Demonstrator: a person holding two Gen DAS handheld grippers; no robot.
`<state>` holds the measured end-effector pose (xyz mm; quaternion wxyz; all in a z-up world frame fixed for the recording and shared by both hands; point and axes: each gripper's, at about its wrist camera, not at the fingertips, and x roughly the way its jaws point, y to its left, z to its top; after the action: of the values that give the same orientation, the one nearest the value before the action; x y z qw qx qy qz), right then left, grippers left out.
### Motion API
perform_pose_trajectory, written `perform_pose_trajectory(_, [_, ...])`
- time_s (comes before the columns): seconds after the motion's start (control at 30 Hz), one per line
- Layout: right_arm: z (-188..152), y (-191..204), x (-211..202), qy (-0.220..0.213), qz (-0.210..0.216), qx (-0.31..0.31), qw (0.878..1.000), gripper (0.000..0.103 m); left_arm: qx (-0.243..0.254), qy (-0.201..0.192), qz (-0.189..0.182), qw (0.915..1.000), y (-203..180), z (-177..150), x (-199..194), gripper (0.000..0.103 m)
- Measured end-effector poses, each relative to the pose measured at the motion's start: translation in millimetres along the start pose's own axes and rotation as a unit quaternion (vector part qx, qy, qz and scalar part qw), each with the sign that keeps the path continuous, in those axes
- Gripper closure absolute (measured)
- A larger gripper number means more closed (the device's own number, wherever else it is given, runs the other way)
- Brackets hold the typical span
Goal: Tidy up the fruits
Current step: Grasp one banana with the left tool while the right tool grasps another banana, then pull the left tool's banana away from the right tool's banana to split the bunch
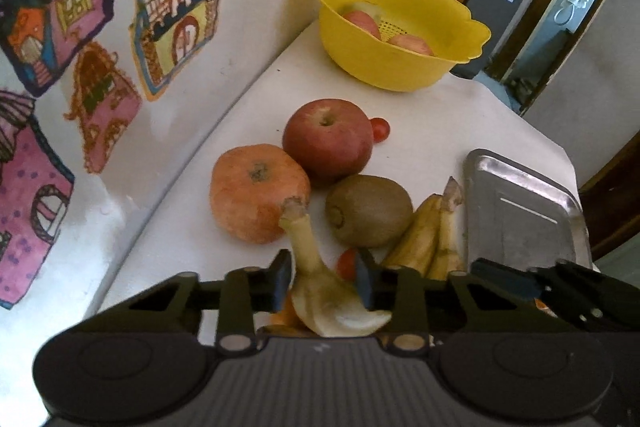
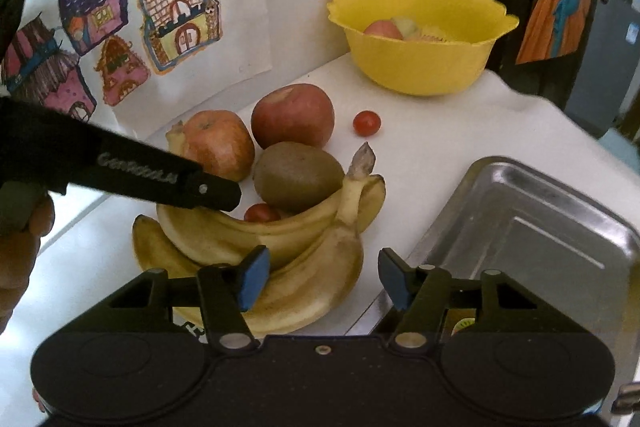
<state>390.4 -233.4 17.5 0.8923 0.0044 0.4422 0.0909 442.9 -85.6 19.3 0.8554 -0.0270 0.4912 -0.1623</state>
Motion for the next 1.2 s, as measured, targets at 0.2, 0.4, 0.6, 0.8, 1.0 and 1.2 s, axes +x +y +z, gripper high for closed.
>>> perform_pose_trajectory(0.2, [2.9,-22.7,5.9,0.023,0.061,0.045,0.997,0.052,-0.015,-0.002,0.003,0.9999,0.5,-2.1,-5.1,0.073])
perform_pose_trajectory(0.4, [0.6,-14.1,-3.5,0.017,0.060,0.027,0.998,0.056,-0.008,-0.001,0.000,1.0000,-4.2,-11.7,-17.3,0.075])
perform_pose_trajectory(0.6, [-8.0,-2.9,-14.7,0.025,0.083,0.019,0.996,0.058,-0.015,0.014,-0.008,0.9998,-4.3,-27.1,-31.4,0.086])
perform_pose_trajectory(0.8, [-22.3,11.7,-28.8,0.035,0.099,0.020,0.994,0.059,-0.026,0.026,-0.008,0.9993,1.1,-45.0,-41.7,0.087])
perform_pose_trajectory(1.0, [-36.5,23.2,-40.1,0.044,0.107,0.024,0.993,0.059,-0.031,0.036,0.012,0.9988,14.3,-60.7,-51.8,0.087])
perform_pose_trajectory(1.2, [-49.0,35.0,-50.0,0.055,0.111,0.029,0.992,0.059,-0.052,0.055,0.031,0.9967,33.8,-79.2,-56.0,0.087])
